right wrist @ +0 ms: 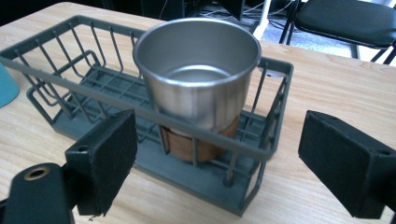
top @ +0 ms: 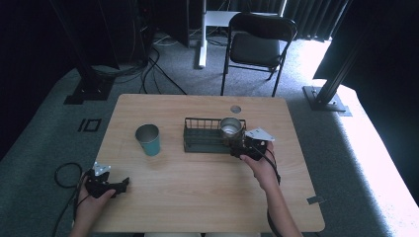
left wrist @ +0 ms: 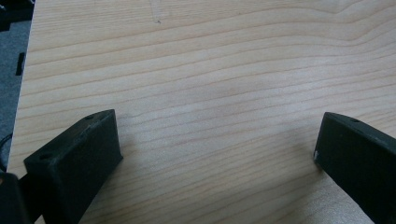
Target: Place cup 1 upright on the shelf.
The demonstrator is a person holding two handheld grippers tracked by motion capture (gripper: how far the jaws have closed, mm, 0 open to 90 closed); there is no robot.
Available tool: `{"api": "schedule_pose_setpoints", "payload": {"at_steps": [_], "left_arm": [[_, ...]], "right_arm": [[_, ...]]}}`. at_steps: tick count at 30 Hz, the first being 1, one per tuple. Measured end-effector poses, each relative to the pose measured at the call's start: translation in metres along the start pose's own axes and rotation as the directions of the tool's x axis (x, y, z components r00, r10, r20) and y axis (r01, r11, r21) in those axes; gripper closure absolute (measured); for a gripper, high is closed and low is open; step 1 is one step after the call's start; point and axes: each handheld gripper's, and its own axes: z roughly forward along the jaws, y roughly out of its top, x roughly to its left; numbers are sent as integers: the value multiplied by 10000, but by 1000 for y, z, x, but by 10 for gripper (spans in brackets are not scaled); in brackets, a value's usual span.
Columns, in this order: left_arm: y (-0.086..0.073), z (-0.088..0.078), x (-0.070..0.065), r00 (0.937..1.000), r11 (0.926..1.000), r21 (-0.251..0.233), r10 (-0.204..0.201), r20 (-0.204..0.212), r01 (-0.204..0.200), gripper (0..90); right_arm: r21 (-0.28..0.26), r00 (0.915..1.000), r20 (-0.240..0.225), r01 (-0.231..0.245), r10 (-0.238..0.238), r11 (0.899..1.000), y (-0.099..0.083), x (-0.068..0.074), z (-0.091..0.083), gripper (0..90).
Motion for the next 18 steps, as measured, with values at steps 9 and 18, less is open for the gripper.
{"api": "schedule_pose_setpoints", "payload": {"at_steps": [9,18], "left_arm": [[0,0,0,10000,10000,0,0,-1,0,10],[0,0,0,10000,10000,0,2,-3,-2,10]], "right_arm": [[21,9998,101,-186,185,9998,-14,-8,-8,115],[85,9997,123,-200,199,9998,-27,-17,-18,115]]}}
